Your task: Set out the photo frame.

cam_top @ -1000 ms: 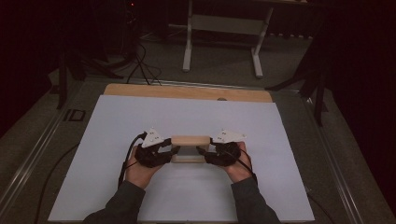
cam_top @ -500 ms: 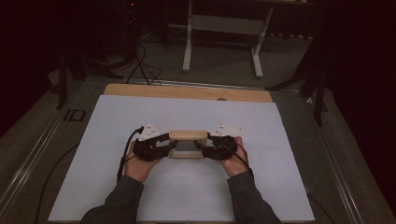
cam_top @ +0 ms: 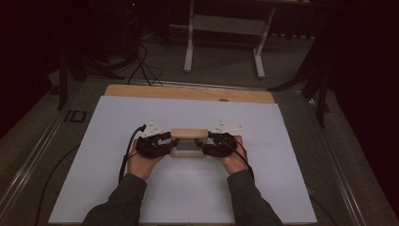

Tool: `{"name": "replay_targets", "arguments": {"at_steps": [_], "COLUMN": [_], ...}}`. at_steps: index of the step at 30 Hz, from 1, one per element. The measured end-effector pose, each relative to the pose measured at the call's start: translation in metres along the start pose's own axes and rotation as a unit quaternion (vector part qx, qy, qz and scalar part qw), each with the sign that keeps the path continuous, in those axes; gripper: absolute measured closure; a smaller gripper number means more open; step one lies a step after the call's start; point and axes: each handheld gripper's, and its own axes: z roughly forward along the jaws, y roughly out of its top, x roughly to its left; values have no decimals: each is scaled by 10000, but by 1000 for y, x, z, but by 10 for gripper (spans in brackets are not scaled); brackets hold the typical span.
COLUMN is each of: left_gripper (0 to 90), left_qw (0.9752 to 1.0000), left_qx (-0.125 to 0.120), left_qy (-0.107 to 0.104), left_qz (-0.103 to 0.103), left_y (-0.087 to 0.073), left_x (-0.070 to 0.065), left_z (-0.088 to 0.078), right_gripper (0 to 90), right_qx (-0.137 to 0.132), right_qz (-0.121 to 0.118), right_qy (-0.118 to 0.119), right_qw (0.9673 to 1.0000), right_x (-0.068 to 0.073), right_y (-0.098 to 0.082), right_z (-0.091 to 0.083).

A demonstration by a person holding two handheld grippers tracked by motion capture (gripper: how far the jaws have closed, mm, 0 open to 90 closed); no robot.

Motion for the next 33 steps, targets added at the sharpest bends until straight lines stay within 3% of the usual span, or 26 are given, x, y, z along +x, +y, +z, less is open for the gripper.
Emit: {"name": "replay_targets", "arguments": {"at_steps": [7,23,33], "left_gripper": [552,533,521], "left_qw": [9999,9997,9996], "left_qx": [99,-25,88], "left_qy": [54,13,-7], "left_qz": [44,-238,-257], "left_y": [-2,-6,-12], "left_x": [5,12,12], "left_z": [2,9,15], "right_gripper": [455,463,513], "right_qx": [39,0,35], "right_qz": [35,117,238], "right_qy": [-24,-18,15], "right_qw": [10000,9999,9997], "right_x": [2,-3,-8], "right_y": [-2,-1,-12], "right_z": [9,14,12]}}
